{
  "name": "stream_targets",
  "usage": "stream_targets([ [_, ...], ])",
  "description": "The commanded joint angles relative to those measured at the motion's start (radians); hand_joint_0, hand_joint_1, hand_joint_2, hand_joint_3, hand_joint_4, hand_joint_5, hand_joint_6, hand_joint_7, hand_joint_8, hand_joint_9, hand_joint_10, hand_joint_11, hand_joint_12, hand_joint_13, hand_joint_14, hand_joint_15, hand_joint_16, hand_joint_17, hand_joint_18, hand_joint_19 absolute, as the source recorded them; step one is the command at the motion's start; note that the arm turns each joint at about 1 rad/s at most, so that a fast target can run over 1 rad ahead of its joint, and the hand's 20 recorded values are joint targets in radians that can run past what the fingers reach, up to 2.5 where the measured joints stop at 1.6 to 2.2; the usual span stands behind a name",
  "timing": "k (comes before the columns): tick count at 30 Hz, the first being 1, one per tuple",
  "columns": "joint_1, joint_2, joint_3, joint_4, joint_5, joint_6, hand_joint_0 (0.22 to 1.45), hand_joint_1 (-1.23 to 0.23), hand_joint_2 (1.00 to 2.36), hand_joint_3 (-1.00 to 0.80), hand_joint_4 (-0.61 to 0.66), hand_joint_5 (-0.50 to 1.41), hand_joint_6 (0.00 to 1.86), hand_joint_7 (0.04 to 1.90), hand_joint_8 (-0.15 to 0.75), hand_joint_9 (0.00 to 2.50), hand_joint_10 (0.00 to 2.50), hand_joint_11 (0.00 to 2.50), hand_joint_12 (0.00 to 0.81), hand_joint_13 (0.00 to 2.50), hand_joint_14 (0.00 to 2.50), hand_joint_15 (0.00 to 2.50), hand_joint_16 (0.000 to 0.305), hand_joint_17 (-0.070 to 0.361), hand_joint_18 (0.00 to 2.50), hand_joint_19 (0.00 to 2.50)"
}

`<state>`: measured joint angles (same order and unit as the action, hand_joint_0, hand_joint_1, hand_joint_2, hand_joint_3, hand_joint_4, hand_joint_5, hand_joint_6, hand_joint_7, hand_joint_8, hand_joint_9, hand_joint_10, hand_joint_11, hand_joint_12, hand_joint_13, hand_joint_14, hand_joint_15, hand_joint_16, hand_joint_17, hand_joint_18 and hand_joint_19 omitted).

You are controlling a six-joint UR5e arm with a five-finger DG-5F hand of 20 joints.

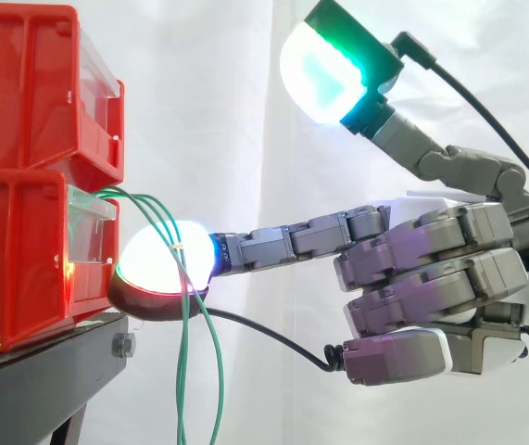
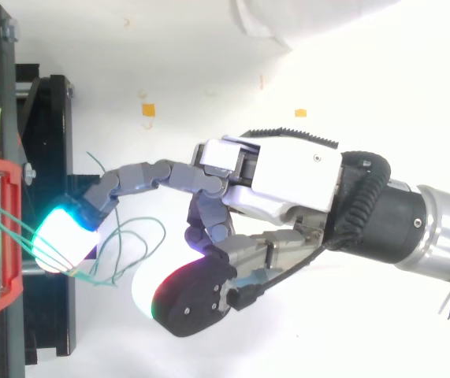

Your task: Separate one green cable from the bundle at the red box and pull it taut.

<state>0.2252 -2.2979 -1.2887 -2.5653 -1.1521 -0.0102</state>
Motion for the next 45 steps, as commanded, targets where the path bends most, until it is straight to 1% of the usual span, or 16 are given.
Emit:
stream_targets([
  [1, -0.013, 0.000, -0.001, 0.008, -0.012, -0.034, 0.35, -0.41, 1.00, -0.50, 0.30, -0.15, 0.50, 0.63, 0.283, 2.43, 0.02, 1.63, 0.388, 2.43, 0.01, 1.50, 0.088, 0.198, 2.50, 0.84],
  [4, -0.018, 0.000, -0.006, 0.013, -0.015, -0.047, 0.35, -0.42, 1.00, -0.50, 0.31, -0.15, 0.50, 0.63, 0.273, 2.43, 0.02, 1.61, 0.378, 2.43, 0.01, 1.49, 0.088, 0.198, 2.50, 0.85],
  [6, -0.021, 0.000, -0.015, 0.036, -0.015, -0.048, 0.35, -0.42, 1.00, -0.50, 0.30, -0.15, 0.50, 0.63, 0.281, 2.43, 0.02, 1.62, 0.379, 2.43, 0.01, 1.50, 0.089, 0.199, 2.50, 0.85],
  [9, -0.024, -0.002, -0.017, 0.065, -0.014, -0.045, 0.35, -0.41, 1.00, -0.50, 0.30, -0.15, 0.50, 0.63, 0.280, 2.43, 0.02, 1.61, 0.387, 2.43, 0.01, 1.50, 0.089, 0.201, 2.50, 0.85],
  [11, -0.026, -0.002, -0.017, 0.068, -0.014, -0.045, 0.35, -0.41, 1.00, -0.50, 0.30, -0.15, 0.50, 0.64, 0.280, 2.43, 0.02, 1.61, 0.386, 2.43, 0.01, 1.50, 0.088, 0.198, 2.50, 0.85],
  [12, -0.026, -0.032, -0.015, 0.073, -0.014, -0.037, 0.35, -0.41, 1.00, -0.50, 0.30, -0.15, 0.50, 0.63, 0.281, 2.43, 0.02, 1.62, 0.386, 2.43, 0.01, 1.50, 0.088, 0.198, 2.50, 0.85],
  [14, -0.026, -0.052, -0.015, 0.085, -0.017, -0.028, 0.35, -0.41, 1.00, -0.50, 0.30, -0.15, 0.50, 0.64, 0.278, 2.43, 0.02, 1.62, 0.377, 2.42, 0.01, 1.51, 0.088, 0.198, 2.50, 0.86],
  [15, -0.024, -0.069, -0.015, 0.108, -0.018, -0.016, 0.35, -0.41, 1.00, -0.50, 0.30, -0.15, 0.50, 0.64, 0.279, 2.43, 0.02, 1.62, 0.386, 2.42, 0.01, 1.49, 0.089, 0.200, 2.50, 0.85],
  [16, -0.021, -0.071, -0.017, 0.145, -0.017, -0.002, 0.35, -0.41, 1.00, -0.50, 0.30, -0.15, 0.50, 0.64, 0.277, 2.43, 0.02, 1.59, 0.376, 2.42, 0.01, 1.49, 0.088, 0.198, 2.50, 0.85],
  [19, -0.020, -0.071, -0.017, 0.182, -0.012, -0.001, 0.35, -0.41, 1.00, -0.50, 0.30, -0.15, 0.50, 0.64, 0.278, 2.42, 0.02, 1.62, 0.378, 2.42, 0.01, 1.50, 0.087, 0.197, 2.50, 0.85],
  [26, -0.020, -0.071, -0.015, 0.172, -0.012, -0.001, 0.35, -0.41, 1.00, -0.50, 0.30, -0.15, 0.50, 0.63, 0.280, 2.42, 0.02, 1.61, 0.385, 2.42, 0.01, 1.49, 0.089, 0.199, 2.50, 0.84],
  [32, -0.010, -0.071, -0.017, 0.175, -0.012, -0.001, 0.35, -0.41, 1.00, -0.50, 0.30, -0.15, 0.50, 0.64, 0.270, 2.42, 0.02, 1.61, 0.375, 2.42, 0.01, 1.49, 0.088, 0.198, 2.50, 0.84],
  [34, -0.006, -0.071, -0.015, 0.175, -0.009, 0.001, 0.35, -0.41, 1.00, -0.50, 0.30, -0.15, 0.50, 0.63, 0.270, 2.42, 0.02, 1.61, 0.387, 2.42, 0.01, 1.50, 0.088, 0.198, 2.50, 0.84],
  [39, 0.010, -0.071, -0.015, 0.169, -0.006, 0.006, 0.35, -0.41, 1.00, -0.50, 0.30, -0.15, 0.50, 0.63, 0.272, 2.42, 0.02, 1.61, 0.376, 2.42, 0.01, 1.50, 0.088, 0.198, 2.50, 0.84],
  [43, 0.016, -0.071, -0.017, 0.168, -0.003, 0.013, 0.35, -0.41, 1.00, -0.50, 0.30, -0.15, 0.50, 0.64, 0.277, 2.42, 0.02, 1.60, 0.378, 2.42, 0.01, 1.50, 0.089, 0.200, 2.50, 0.84],
  [45, 0.022, -0.071, -0.015, 0.168, 0.002, 0.033, 0.35, -0.41, 1.00, -0.50, 0.30, -0.15, 0.50, 0.64, 0.270, 2.42, 0.02, 1.60, 0.377, 2.42, 0.01, 1.50, 0.088, 0.198, 2.50, 0.84],
])
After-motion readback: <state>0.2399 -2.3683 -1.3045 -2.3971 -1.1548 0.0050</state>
